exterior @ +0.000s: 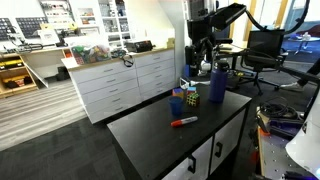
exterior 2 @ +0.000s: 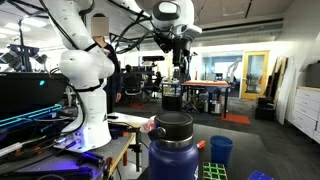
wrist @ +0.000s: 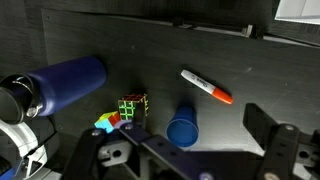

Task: Put the pen in the cup

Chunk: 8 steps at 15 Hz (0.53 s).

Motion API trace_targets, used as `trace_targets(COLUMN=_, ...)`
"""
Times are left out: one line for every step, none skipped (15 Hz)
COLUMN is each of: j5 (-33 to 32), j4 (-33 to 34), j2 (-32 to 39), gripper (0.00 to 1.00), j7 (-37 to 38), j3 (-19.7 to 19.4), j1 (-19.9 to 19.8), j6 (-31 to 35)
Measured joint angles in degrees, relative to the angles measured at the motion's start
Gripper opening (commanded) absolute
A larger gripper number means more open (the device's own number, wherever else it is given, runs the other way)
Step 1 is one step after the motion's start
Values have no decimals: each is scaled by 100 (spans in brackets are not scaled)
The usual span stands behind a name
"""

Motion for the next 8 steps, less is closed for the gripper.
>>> trace_targets(j5=0, j4=0, j2=0, gripper=100, j7=0, j3=0, j1=0, j6=0)
trace_targets(j5=0, j4=0, j2=0, gripper=100, j7=0, j3=0, j1=0, j6=0)
trace_targets(j5=0, j4=0, j2=0, gripper=100, j7=0, j3=0, j1=0, j6=0)
trace_targets(j5=0, j4=0, j2=1, gripper=100, j7=0, j3=-12, j1=13, j6=0)
trace_targets(j5=5, j4=0, j2=2, gripper=100, j7=-5, j3=-34, j1=35, j6=0)
trace_targets(j5=16, j4=0, j2=2, gripper=100, j7=-19, j3=-62, j1=55, j6=0)
trace_targets(j5=33, j4=0, j2=2, gripper=100, j7=-54, j3=-100, j1=77, j6=0)
trace_targets(j5=52, j4=1, j2=2, gripper=100, j7=-115, j3=-144, j1=98, j6=1)
